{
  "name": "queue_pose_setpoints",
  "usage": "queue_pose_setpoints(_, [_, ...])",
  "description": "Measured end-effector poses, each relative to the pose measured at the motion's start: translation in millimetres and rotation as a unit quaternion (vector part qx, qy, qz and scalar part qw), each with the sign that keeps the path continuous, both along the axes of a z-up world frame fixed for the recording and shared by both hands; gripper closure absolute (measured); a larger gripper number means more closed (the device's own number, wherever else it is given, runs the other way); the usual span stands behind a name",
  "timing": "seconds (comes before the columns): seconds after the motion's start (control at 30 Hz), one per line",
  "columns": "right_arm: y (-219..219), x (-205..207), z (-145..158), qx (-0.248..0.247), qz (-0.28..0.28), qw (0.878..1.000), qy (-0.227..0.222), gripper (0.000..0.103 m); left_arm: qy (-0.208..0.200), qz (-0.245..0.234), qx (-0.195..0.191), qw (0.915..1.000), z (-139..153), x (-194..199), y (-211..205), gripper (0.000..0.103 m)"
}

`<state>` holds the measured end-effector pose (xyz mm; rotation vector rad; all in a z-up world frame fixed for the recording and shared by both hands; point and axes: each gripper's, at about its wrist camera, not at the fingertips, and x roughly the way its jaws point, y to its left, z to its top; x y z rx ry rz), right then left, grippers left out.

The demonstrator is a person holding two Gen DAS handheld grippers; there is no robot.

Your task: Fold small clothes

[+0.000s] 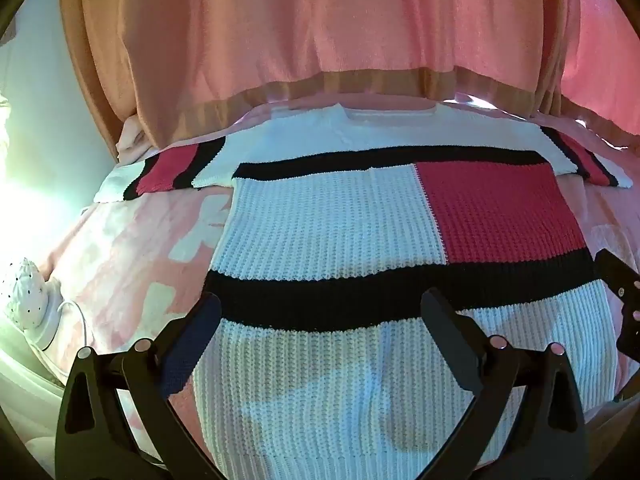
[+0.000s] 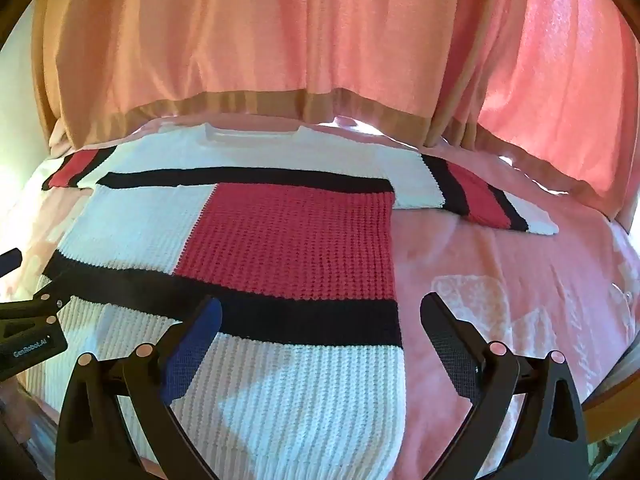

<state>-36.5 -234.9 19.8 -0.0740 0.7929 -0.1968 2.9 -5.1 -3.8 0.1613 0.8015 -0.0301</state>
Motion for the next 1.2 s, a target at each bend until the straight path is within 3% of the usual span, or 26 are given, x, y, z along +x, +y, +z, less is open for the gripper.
queue_pose_setpoints(1.2, [17.4,7.4,-4.4,0.017,0.013,1.000,0.004,0.005,0.003,0.007,-0.003,1.0000,-5.9,-2.7,4.4,0.005])
